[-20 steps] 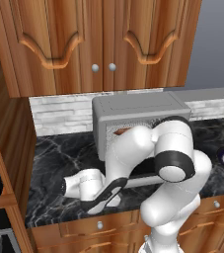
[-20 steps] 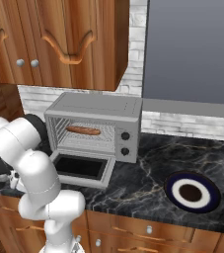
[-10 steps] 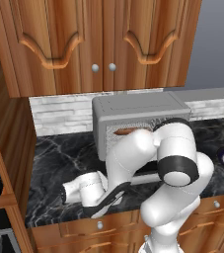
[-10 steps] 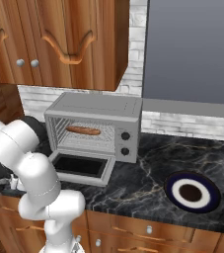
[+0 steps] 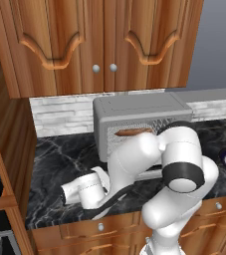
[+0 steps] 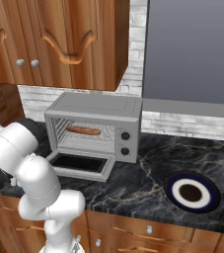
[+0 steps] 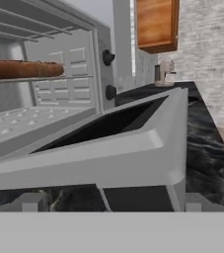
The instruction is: Pull the toaster oven rack outwards. Pick up the baguette from the plate and place it on the toaster oven rack. Close the toaster oven door fully and set the temperature to the lowest setting.
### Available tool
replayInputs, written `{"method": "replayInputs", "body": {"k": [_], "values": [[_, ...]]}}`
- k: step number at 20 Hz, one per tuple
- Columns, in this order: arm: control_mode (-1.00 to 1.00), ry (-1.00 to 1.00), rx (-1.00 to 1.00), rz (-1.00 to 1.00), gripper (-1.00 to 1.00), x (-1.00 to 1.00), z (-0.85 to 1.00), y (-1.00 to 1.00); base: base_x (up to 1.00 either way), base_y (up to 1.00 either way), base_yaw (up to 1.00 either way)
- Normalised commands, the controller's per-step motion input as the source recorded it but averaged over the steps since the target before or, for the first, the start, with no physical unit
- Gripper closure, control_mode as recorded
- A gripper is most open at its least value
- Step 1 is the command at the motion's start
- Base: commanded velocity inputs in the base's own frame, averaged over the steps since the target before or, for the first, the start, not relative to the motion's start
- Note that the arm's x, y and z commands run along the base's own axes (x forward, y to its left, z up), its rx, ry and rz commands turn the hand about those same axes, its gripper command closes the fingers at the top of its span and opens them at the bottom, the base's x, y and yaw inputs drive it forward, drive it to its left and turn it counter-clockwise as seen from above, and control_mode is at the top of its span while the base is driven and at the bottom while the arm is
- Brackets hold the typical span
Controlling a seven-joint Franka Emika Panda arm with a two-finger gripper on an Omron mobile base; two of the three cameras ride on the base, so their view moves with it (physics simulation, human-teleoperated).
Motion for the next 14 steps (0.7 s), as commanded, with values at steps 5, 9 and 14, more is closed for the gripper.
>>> {"method": "replayInputs", "body": {"k": [5, 9, 14], "values": [[-1.00, 0.21, -0.07, 0.18, -1.00, 0.70, 1.00, -0.69, 0.00, 0.00, 0.00], [-1.00, 0.26, -0.06, 0.18, -1.00, 0.81, 1.00, -0.58, 0.00, 0.00, 0.00], [-1.00, 0.30, -0.04, 0.09, -1.00, 0.95, 1.00, -0.47, 0.00, 0.00, 0.00]]}}
